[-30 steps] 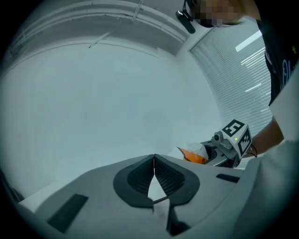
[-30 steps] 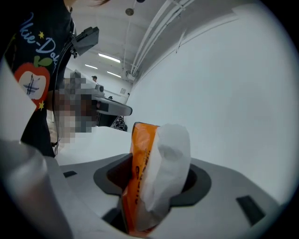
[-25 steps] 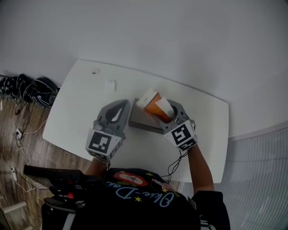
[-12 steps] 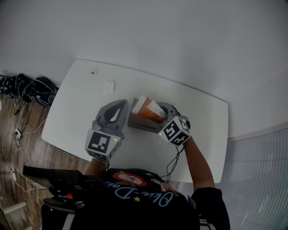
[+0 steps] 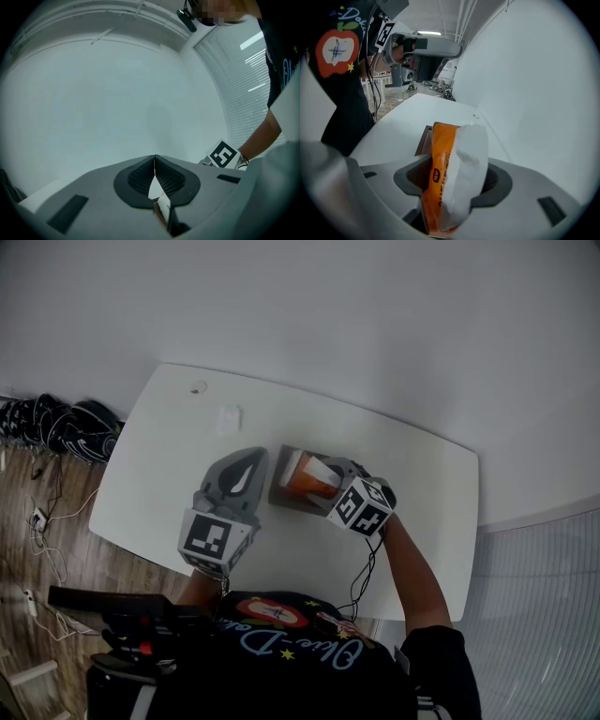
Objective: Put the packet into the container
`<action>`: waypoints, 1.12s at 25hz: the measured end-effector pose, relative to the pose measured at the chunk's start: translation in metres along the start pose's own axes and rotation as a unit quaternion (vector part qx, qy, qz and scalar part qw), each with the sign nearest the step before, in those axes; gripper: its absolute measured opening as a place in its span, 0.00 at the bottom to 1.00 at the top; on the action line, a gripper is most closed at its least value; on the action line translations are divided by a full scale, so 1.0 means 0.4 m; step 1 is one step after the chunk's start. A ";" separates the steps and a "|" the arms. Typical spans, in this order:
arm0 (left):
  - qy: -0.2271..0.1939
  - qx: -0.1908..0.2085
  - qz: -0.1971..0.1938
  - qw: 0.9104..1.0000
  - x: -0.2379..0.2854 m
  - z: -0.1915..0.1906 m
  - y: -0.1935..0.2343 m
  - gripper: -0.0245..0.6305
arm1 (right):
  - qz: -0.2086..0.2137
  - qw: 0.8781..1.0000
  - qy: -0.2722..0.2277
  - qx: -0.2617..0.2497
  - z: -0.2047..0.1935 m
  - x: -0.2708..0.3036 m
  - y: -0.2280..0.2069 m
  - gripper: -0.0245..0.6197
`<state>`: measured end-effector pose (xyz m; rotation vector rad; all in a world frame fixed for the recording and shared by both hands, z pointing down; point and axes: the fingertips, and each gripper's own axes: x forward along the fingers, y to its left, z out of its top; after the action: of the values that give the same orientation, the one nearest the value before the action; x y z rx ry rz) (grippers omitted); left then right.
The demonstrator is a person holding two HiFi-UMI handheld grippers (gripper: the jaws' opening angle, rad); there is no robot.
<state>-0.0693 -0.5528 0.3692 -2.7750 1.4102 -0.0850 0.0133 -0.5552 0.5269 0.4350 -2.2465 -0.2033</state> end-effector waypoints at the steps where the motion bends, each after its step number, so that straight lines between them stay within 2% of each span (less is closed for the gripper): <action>1: 0.000 0.000 0.000 1.000 0.000 0.003 0.003 0.05 | 0.004 1.000 0.006 -0.003 -0.001 0.006 0.001 0.42; 8: -0.002 -0.003 0.008 1.000 -0.015 0.015 0.009 0.05 | 0.027 1.000 0.003 0.010 0.006 0.014 0.008 0.42; 14: -0.004 -0.008 0.013 1.000 -0.021 0.015 0.019 0.05 | 0.029 0.999 0.024 0.000 -0.007 0.029 0.012 0.43; 28: -0.002 -0.008 0.015 1.000 -0.025 0.011 0.021 0.05 | 0.043 0.998 0.038 0.018 -0.030 0.048 0.006 0.45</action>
<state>-0.0815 -0.5498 0.3641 -2.7629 1.4577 -0.0670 0.0102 -0.5601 0.5490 0.3596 -2.1908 -0.0998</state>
